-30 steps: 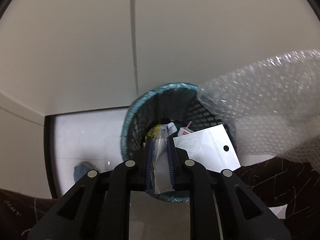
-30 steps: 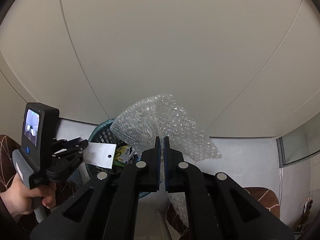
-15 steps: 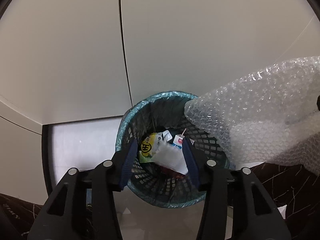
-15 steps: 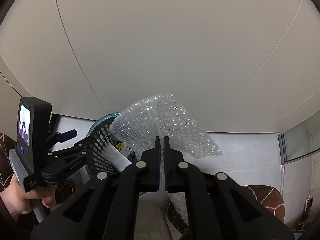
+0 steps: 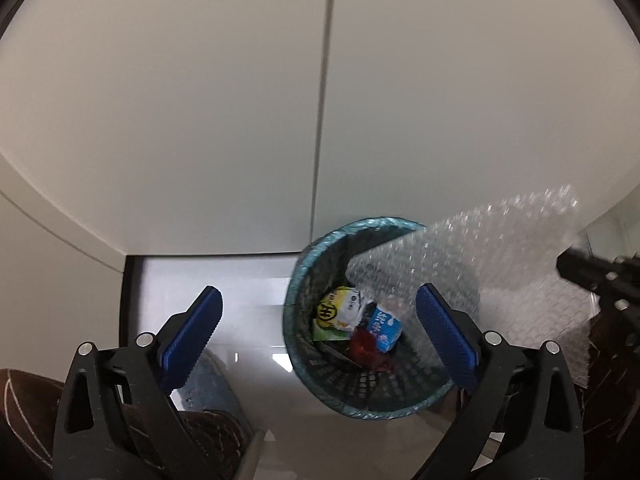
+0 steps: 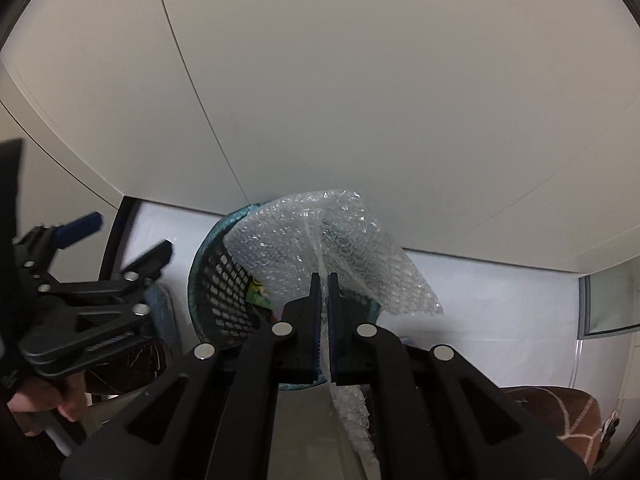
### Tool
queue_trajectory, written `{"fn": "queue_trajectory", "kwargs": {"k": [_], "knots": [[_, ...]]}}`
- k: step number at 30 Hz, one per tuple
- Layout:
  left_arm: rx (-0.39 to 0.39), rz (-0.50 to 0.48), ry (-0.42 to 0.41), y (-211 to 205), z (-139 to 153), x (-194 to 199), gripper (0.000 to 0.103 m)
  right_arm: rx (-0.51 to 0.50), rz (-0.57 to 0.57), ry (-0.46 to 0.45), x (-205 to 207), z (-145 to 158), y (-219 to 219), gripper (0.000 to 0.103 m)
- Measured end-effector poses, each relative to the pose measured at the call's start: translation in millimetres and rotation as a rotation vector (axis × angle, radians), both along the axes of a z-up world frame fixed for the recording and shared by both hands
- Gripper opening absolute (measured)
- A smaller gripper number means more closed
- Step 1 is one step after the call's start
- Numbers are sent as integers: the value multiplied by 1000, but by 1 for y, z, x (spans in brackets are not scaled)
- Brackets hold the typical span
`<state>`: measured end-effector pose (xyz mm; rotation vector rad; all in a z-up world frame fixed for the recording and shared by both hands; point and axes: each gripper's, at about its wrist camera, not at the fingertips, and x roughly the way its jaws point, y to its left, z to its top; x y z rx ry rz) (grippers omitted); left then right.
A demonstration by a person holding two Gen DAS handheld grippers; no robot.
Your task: Collect trash
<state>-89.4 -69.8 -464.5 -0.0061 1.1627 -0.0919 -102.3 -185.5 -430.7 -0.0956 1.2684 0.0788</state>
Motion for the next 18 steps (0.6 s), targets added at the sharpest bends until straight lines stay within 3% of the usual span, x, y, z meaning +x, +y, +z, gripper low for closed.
{"fn": "queue_trajectory", "kwargs": {"k": [3,9,12,13,16,18], "knots": [[0,25,14,6,-1,3,96,-10,11,24,6,-13,0,2],[-1,21,33,12,1,4,96,73,11,63,11,-27,-5,7],[-11,26,45,15,7,3,96,101,-9,54,9,-16,-12,44],[-13,29,47,17,10,2,96,108,-23,36,7,-9,-15,52],[-16,35,46,20,21,-3,96,153,-56,13,-4,7,-21,71],[-31,38,47,23,28,-9,96,170,-79,-1,-12,16,-25,76]]}}
